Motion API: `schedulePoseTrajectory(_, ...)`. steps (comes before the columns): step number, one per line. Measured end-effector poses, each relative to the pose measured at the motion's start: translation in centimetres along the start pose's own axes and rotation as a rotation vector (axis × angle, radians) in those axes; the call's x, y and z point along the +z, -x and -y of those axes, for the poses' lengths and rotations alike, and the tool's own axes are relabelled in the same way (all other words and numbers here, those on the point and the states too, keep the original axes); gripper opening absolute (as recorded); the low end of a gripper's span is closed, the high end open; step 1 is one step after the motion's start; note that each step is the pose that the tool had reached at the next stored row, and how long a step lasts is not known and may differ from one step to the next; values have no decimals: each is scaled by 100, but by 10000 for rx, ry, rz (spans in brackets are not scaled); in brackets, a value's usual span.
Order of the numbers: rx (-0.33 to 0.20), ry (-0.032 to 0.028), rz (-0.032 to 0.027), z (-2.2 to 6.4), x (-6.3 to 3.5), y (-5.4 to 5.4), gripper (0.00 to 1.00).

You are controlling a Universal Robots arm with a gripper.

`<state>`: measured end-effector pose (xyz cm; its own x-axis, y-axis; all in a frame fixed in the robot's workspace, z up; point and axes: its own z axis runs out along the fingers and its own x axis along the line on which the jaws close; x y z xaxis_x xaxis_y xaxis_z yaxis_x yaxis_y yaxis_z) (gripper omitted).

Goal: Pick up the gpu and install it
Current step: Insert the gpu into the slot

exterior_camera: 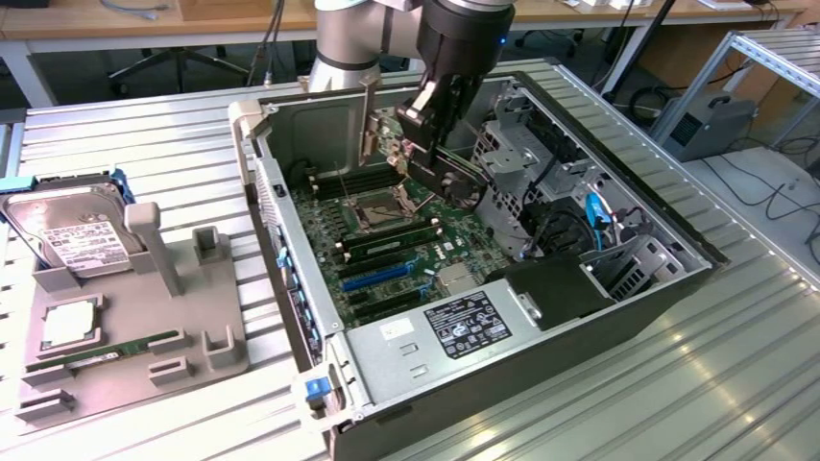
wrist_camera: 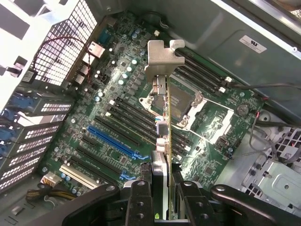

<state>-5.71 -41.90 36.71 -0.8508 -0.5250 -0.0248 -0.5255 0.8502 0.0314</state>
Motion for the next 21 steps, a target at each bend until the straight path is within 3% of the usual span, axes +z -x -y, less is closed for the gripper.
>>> schedulePoseTrajectory(21,-443,-4,-24,0,5,0,27)
